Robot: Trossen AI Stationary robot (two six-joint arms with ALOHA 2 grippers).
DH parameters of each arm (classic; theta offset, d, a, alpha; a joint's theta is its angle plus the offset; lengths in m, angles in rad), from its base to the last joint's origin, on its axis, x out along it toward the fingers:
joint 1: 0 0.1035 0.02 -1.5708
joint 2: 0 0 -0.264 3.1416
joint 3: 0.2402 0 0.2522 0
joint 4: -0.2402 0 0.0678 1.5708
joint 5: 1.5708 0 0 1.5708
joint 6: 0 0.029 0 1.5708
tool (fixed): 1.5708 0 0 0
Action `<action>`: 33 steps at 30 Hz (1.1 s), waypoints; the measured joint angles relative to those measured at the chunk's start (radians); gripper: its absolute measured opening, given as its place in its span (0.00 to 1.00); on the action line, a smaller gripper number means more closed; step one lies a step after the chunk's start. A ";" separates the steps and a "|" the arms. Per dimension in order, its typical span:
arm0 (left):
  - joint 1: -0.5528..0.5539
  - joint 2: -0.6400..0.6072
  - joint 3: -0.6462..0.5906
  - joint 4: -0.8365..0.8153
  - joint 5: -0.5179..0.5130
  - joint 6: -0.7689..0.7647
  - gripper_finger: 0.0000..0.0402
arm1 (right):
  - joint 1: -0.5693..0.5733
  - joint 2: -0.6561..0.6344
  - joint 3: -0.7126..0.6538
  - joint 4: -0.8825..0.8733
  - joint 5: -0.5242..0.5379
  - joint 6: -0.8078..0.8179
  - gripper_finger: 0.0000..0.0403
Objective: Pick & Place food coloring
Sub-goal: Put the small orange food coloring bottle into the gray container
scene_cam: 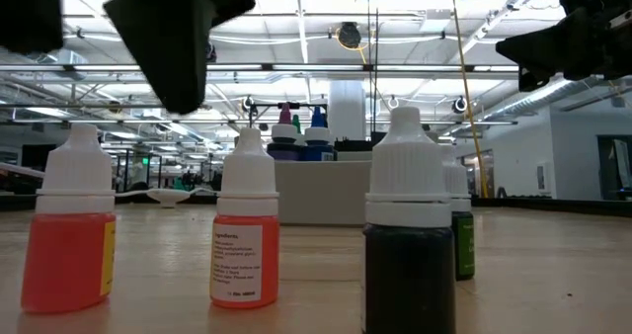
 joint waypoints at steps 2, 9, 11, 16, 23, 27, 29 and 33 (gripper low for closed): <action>0.000 0.000 -0.032 0.029 0.019 0.002 0.67 | 0.000 0.000 0.000 0.001 0.000 -0.002 0.00; 0.000 0.001 -0.104 0.107 0.040 0.011 0.62 | 0.000 0.000 0.000 0.001 0.000 -0.001 0.00; 0.000 0.001 -0.108 0.133 0.040 0.008 0.61 | 0.000 0.000 0.000 0.001 0.000 0.002 0.00; 0.005 0.000 -0.134 0.153 0.047 0.007 0.58 | 0.000 0.000 0.000 0.001 0.000 0.003 0.00; 0.009 0.001 -0.172 0.194 0.046 0.013 0.52 | 0.000 0.000 0.000 0.001 0.000 0.003 0.00; 0.015 0.000 -0.178 0.222 0.046 0.013 0.48 | 0.000 0.000 0.000 0.000 0.000 0.003 0.00; 0.018 0.000 -0.178 0.224 0.046 0.017 0.46 | 0.000 0.000 0.000 0.000 0.000 0.003 0.00; 0.024 0.001 -0.178 0.223 0.049 0.018 0.42 | 0.000 0.000 0.000 0.001 0.000 0.003 0.00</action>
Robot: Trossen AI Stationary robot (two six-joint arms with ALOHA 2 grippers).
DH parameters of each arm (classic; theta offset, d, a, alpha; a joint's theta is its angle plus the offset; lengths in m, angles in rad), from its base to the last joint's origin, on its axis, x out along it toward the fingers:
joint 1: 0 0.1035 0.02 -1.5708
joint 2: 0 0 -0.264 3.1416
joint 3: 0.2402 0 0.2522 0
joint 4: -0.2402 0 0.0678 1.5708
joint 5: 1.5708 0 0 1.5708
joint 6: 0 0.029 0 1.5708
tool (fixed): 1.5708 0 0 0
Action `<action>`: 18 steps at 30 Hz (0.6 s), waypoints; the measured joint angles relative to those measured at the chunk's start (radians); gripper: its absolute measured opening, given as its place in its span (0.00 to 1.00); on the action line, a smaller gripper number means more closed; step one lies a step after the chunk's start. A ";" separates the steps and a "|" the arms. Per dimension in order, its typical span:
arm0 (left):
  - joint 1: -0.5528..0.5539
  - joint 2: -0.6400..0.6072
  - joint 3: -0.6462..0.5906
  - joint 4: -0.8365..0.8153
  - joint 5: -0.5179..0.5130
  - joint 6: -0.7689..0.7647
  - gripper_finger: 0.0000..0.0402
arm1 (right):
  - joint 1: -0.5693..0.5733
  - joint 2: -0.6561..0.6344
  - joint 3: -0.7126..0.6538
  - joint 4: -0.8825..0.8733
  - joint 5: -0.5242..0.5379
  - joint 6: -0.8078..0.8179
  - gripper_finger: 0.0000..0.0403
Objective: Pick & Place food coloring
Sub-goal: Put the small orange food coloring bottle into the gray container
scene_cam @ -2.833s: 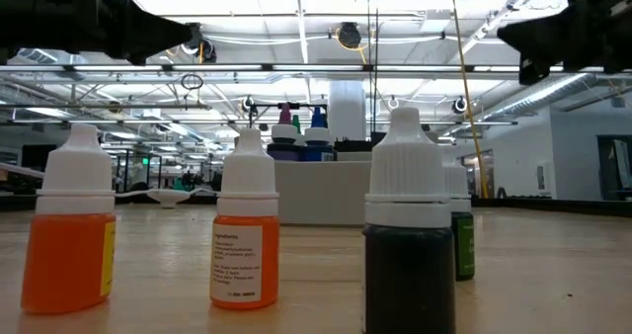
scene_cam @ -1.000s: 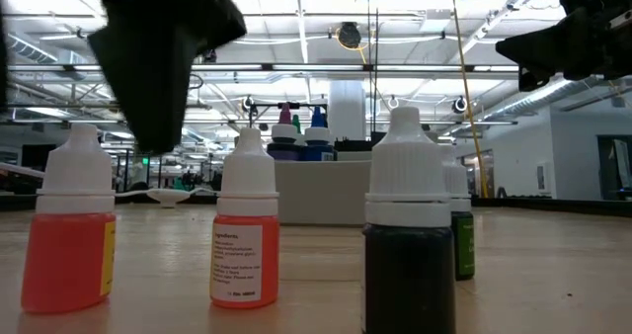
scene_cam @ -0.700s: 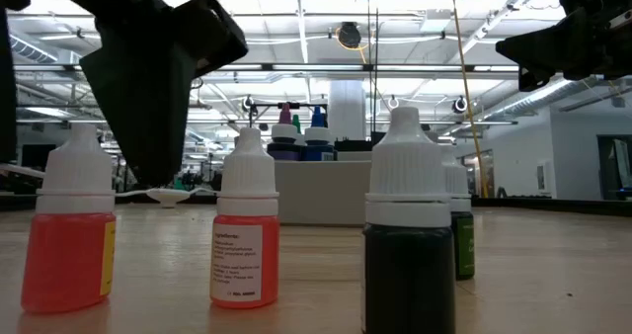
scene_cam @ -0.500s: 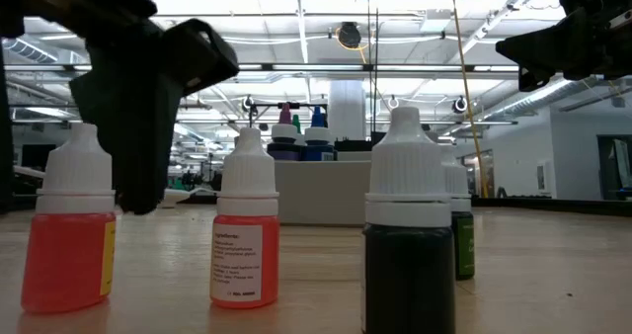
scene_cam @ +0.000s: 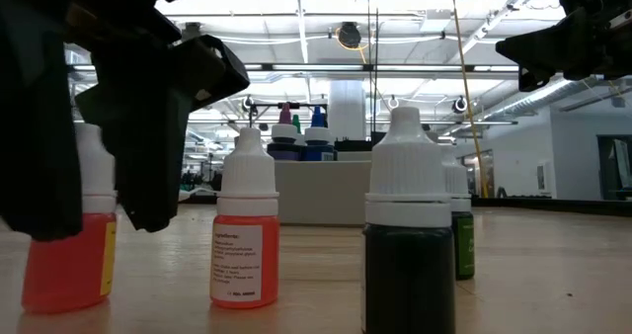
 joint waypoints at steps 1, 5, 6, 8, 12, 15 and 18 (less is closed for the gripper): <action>0.001 0.000 0.000 0.000 0.004 0.000 0.40 | 0.000 0.000 0.000 0.000 0.000 0.000 0.00; 0.002 0.000 0.000 0.000 0.006 -0.009 0.34 | 0.000 0.000 0.000 0.000 0.000 0.000 0.00; 0.001 0.000 0.000 -0.001 0.007 -0.010 0.31 | 0.000 0.000 0.000 0.000 0.000 0.000 0.00; 0.001 0.000 0.000 -0.001 0.007 -0.004 0.27 | 0.000 0.000 0.000 0.000 0.000 0.000 0.00; 0.001 -0.001 0.000 -0.001 0.038 0.019 0.18 | 0.000 0.000 0.000 0.000 0.000 0.001 0.00; 0.001 -0.010 0.000 -0.035 0.079 0.067 0.17 | 0.000 0.000 0.000 0.000 0.000 0.001 0.00; 0.001 -0.045 -0.001 -0.117 0.102 0.137 0.17 | 0.000 0.000 0.000 0.001 0.000 0.001 0.00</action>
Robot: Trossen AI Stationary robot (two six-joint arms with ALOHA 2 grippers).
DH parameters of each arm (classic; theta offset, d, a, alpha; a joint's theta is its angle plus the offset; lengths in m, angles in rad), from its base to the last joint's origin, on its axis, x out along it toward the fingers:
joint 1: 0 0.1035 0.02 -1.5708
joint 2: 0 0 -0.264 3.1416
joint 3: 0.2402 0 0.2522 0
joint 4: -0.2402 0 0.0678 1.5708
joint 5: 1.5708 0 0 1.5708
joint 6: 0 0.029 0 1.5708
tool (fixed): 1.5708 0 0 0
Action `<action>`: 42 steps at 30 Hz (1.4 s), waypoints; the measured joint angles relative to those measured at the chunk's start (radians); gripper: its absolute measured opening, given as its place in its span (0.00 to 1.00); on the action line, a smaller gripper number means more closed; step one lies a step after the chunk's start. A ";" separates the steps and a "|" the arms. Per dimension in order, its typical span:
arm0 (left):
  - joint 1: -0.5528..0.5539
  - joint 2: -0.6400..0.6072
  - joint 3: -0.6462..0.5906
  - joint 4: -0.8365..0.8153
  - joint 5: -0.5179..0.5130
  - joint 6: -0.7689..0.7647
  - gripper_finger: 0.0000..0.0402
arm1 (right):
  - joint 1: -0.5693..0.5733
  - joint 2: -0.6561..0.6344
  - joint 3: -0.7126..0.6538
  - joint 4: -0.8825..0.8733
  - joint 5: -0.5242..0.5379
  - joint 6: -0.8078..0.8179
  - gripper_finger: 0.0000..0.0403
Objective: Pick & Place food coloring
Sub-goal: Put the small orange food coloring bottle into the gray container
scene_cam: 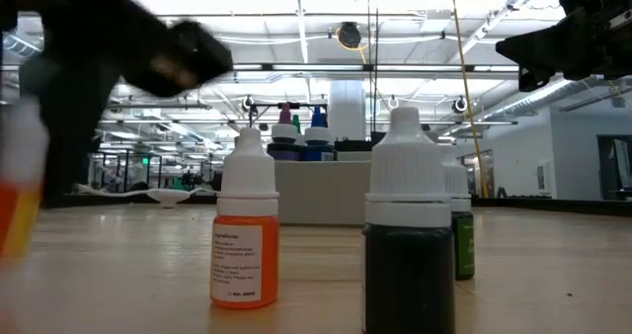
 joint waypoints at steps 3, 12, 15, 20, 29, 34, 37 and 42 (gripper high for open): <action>0.000 -0.071 0.000 -0.046 -0.043 0.048 0.17 | 0.000 0.000 0.000 0.001 0.000 0.000 0.00; 0.045 -0.460 -0.120 -0.125 -0.238 0.142 0.17 | 0.000 0.000 0.000 0.001 0.000 0.026 0.00; 0.075 -0.635 -0.314 0.017 -0.245 0.155 0.17 | 0.000 0.000 0.000 -0.001 0.000 0.026 0.00; 0.110 -0.917 -0.702 0.313 -0.229 0.126 0.17 | 0.000 0.000 0.000 -0.001 0.000 0.025 0.00; 0.215 -1.255 -1.119 0.560 -0.236 -0.022 0.17 | 0.000 0.000 0.000 0.012 0.000 0.024 0.00; 0.272 -1.298 -1.164 0.561 -0.235 -0.070 0.17 | 0.000 0.000 0.000 0.017 0.000 0.025 0.00; 0.300 -1.290 -1.147 0.565 -0.236 -0.107 0.17 | 0.000 0.000 0.000 0.018 0.000 0.025 0.00; 0.336 -1.207 -1.027 0.548 -0.238 -0.152 0.17 | 0.000 0.000 0.000 0.018 0.000 0.022 0.00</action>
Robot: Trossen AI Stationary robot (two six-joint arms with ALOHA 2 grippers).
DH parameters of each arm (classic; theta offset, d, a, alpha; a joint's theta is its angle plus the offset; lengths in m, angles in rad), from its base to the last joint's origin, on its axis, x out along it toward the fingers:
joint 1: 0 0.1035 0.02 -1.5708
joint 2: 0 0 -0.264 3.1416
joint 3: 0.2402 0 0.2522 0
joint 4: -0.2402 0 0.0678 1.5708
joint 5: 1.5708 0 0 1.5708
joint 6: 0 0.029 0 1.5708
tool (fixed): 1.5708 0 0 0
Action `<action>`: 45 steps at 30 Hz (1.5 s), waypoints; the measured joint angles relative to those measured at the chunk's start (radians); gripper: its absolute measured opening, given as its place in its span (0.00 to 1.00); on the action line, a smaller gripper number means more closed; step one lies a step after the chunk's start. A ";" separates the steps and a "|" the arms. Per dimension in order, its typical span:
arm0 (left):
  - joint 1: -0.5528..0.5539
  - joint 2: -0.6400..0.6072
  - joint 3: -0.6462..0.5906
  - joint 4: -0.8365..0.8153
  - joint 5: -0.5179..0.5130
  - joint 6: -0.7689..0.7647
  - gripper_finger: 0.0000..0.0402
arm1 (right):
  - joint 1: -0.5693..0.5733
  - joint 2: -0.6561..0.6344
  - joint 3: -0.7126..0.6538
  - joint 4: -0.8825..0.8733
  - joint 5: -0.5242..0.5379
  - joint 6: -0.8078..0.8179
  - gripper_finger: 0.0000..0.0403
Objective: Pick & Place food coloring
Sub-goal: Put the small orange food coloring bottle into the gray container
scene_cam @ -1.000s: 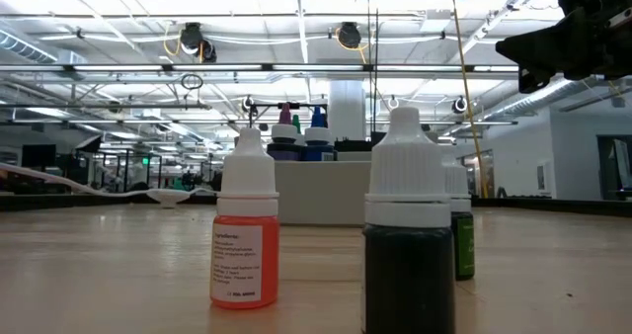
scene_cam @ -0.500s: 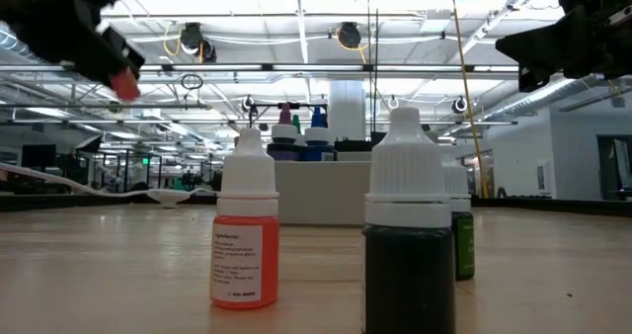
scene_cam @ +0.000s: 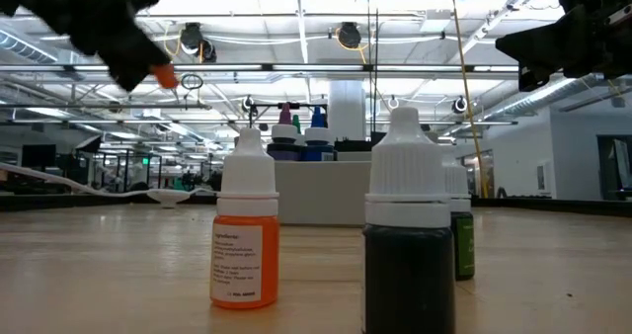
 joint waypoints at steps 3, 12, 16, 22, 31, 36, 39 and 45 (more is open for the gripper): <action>0.009 0.110 0.144 -0.068 -0.017 0.035 0.17 | 0.000 0.000 0.000 0.000 0.002 0.000 0.00; 0.077 0.546 0.652 -0.228 -0.035 0.159 0.17 | 0.000 0.000 0.000 0.000 0.003 0.002 0.00; 0.112 0.734 0.857 -0.272 0.060 0.285 0.17 | 0.000 0.001 0.000 -0.001 0.002 0.012 0.00; 0.179 0.984 1.092 -0.325 0.112 0.395 0.17 | 0.000 0.002 0.000 -0.019 0.001 0.022 0.00; 0.267 1.215 1.205 -0.393 0.162 0.407 0.17 | 0.000 0.002 0.000 -0.085 0.000 0.034 0.00; 0.281 1.257 1.205 -0.406 0.164 0.406 0.17 | 0.000 0.002 0.000 -0.083 0.000 0.042 0.00; 0.279 1.257 1.206 -0.404 0.164 0.404 0.17 | 0.000 0.002 0.000 -0.083 0.000 0.055 0.00; 0.271 1.257 1.207 -0.383 0.174 0.423 0.17 | 0.000 0.002 0.000 -0.079 0.000 0.056 0.00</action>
